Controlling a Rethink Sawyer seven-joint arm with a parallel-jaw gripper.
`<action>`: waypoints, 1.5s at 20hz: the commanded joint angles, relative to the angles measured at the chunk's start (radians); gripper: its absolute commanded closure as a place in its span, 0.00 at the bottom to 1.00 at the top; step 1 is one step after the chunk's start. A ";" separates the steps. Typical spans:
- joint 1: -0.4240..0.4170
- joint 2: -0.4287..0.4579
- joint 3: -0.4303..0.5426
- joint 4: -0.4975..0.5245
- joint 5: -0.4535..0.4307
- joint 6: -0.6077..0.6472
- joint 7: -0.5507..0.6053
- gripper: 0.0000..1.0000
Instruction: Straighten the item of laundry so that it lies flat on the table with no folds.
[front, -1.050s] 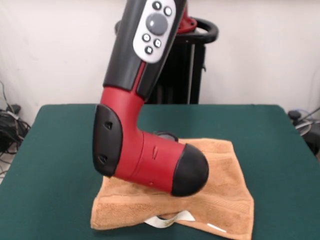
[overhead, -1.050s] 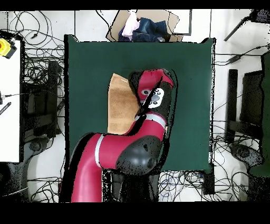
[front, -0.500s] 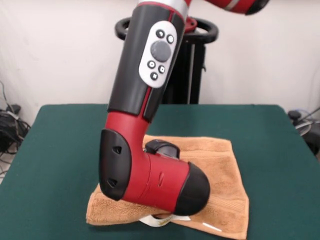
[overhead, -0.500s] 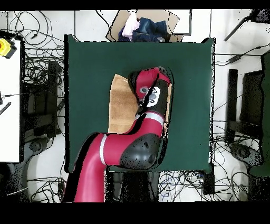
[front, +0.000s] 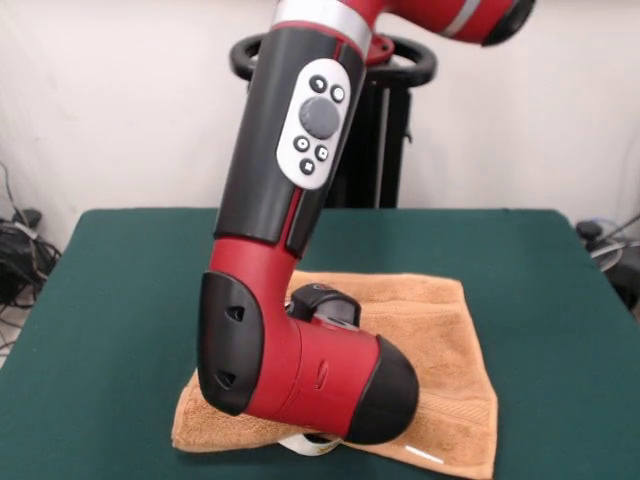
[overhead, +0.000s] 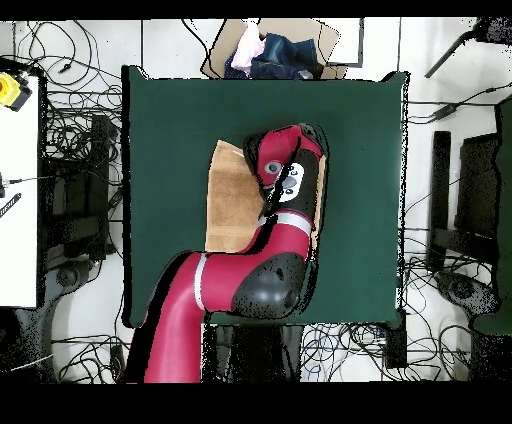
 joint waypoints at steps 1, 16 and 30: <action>-0.044 0.098 0.118 0.125 -0.040 -0.343 0.064 1.00; -0.072 -0.104 0.202 0.466 -0.073 -0.795 0.076 1.00; -0.057 -0.081 0.165 0.472 -0.134 -0.834 0.090 1.00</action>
